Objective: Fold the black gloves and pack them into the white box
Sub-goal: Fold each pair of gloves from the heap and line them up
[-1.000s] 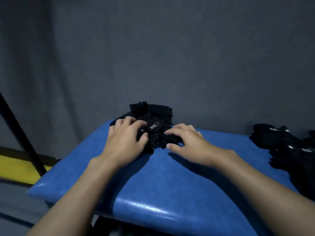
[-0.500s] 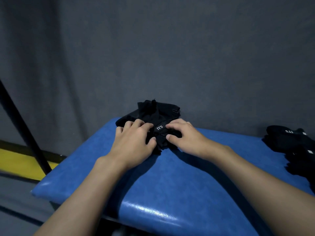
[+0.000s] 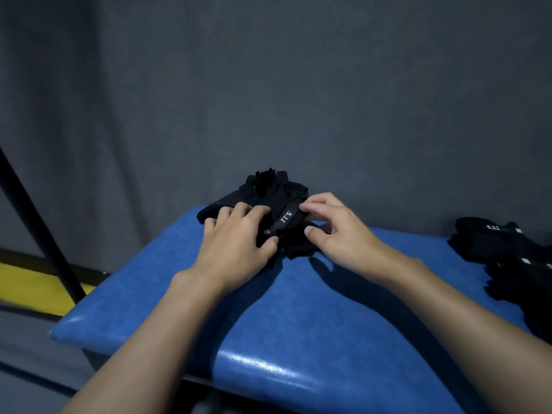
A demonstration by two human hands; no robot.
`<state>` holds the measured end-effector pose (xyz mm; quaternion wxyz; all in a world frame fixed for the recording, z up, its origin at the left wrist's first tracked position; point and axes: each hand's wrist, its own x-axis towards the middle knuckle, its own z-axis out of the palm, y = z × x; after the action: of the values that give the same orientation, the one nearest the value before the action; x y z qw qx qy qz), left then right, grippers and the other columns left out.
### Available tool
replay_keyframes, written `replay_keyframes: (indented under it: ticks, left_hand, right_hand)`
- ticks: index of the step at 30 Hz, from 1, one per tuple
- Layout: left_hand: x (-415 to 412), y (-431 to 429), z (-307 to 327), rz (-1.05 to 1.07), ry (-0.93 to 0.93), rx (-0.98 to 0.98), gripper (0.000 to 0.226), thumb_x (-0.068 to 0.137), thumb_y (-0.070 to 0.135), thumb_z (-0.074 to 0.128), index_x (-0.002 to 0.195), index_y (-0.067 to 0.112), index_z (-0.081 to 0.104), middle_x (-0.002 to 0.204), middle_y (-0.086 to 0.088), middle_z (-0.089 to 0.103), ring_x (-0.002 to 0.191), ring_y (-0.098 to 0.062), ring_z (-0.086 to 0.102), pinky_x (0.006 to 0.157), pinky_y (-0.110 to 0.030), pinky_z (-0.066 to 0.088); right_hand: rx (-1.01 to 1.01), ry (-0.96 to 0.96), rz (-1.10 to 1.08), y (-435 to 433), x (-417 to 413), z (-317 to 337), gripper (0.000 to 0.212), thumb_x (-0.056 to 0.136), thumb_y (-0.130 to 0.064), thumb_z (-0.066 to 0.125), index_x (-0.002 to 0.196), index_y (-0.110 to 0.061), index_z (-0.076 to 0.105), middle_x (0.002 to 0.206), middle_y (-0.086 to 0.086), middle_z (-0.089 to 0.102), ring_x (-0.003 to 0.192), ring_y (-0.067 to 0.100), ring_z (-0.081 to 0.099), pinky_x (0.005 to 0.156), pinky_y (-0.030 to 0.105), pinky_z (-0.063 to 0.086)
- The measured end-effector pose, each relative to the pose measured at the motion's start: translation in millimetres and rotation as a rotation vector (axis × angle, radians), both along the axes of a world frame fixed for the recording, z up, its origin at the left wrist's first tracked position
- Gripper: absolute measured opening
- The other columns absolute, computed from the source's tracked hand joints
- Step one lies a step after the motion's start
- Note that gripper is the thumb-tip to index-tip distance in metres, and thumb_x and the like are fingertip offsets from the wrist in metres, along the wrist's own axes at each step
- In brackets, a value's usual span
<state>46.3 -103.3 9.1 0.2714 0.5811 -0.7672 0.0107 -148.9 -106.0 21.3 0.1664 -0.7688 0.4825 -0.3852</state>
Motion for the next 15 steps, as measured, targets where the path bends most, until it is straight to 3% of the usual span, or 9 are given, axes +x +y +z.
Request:
replay_keyframes:
  ticks: [7,11,15]
  left_hand:
    - [-38,10,3,-0.103,0.055,-0.044,0.047,0.097,0.050,0.046,0.140,0.031,0.045,0.134,0.010,0.050,0.126,-0.018,0.040,0.105,-0.040,0.029]
    - [-62,13,1,-0.198,0.047,-0.042,0.043,0.099,0.045,0.044,0.139,0.031,0.047,0.133,0.012,0.051,0.125,-0.014,0.040,0.106,-0.038,0.030]
    - [-80,14,-5,-0.316,-0.025,0.007,0.043,0.098,0.044,0.045,0.139,0.032,0.047,0.133,0.015,0.051,0.127,-0.011,0.040,0.107,-0.035,0.028]
  right_hand:
    - [-0.006,-0.034,-0.118,32,-53,2,0.037,0.093,-0.008,0.059,0.130,-0.007,0.058,0.118,-0.011,0.048,0.098,0.000,0.060,0.083,0.012,0.042]
    - [0.021,-0.039,-0.217,53,-93,-10,0.034,0.091,-0.005,0.062,0.125,-0.003,0.061,0.113,-0.012,0.048,0.099,0.011,0.063,0.094,0.029,0.052]
    - [0.065,0.079,-0.270,69,-127,-31,0.036,0.088,-0.015,0.069,0.123,-0.019,0.062,0.113,-0.018,0.045,0.093,0.003,0.058,0.091,0.022,0.047]
